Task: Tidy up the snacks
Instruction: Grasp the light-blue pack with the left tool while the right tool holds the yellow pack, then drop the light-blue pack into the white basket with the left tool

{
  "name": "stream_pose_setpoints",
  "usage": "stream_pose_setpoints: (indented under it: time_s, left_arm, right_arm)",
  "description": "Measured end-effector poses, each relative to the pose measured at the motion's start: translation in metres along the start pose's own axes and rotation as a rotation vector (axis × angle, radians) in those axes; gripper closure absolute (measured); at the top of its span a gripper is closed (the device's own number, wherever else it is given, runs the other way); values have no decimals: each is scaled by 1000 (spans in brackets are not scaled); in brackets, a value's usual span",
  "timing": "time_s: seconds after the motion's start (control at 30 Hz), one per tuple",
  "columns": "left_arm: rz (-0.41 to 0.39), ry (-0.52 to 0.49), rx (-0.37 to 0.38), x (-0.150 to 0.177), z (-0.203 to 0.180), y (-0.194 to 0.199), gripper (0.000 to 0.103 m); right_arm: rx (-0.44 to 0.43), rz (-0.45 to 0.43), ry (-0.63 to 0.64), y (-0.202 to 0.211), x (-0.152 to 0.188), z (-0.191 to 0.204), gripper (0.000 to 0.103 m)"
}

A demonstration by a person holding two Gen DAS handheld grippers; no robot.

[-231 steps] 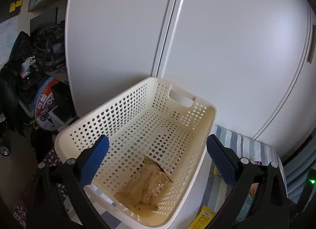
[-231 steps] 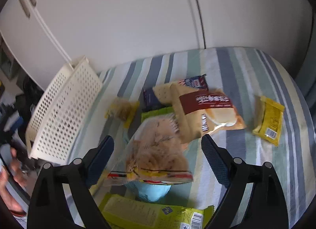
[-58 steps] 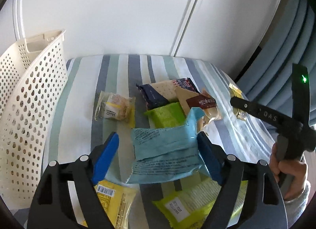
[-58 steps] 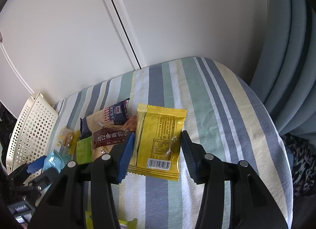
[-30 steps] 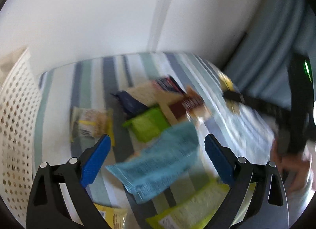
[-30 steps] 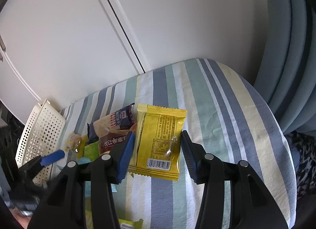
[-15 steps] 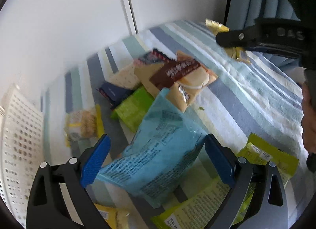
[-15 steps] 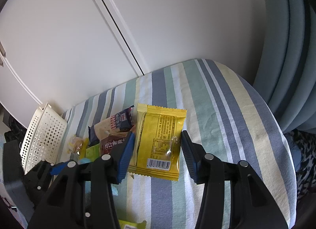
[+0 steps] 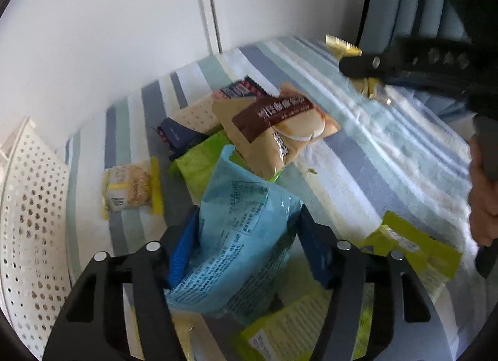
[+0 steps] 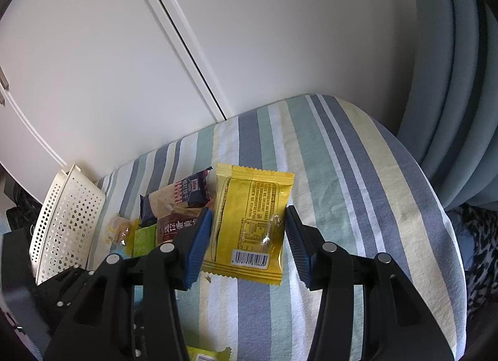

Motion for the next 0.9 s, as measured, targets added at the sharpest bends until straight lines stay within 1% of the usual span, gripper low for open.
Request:
stream_pose_setpoints:
  time_s: [0.1,0.2,0.23,0.37,0.5,0.7,0.8,0.87,0.9]
  left_arm:
    - [-47,45,11,-8,10,19,42]
    - [-112,111,-5,-19,26,39,43]
    - [-124,122,-9,-22,31,40,43]
    - [-191,201,-47,-31,57,60,43]
    - [-254,301,-97,-35,94,86,43]
    - [-333,473,-203,-24,161,128,43]
    - [-380,551,-293,-10,198,154,43]
    - [-397,586,-337,-3,219,169,43]
    - [-402,609,-376,4,231,176,43]
  right_arm:
    - [-7,-2,-3,0,-1,1,55]
    - [-9,-1,-5,0,-1,0,55]
    - [-8,-1,-3,-1,-1,0,55]
    - [-7,-2,5,-1,-1,1,55]
    - [-10,-3,15,-1,-1,3,55]
    - [-13,5,37,-3,2,7,55]
    - [-9,6,45,-4,3,8,55]
    - [-8,7,53,-4,3,9,55]
    - [-6,7,57,-4,4,10,55]
Point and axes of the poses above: each gripper's, at about its wrist camera, not at the fingertips, and y roughly against the way its jaws point, z to its left, x to its underside, the point moved 9 cm from there along -y, roughly the way its jaws point, and after that the axes turned 9 degrees about -z, right-handed, at the moved point
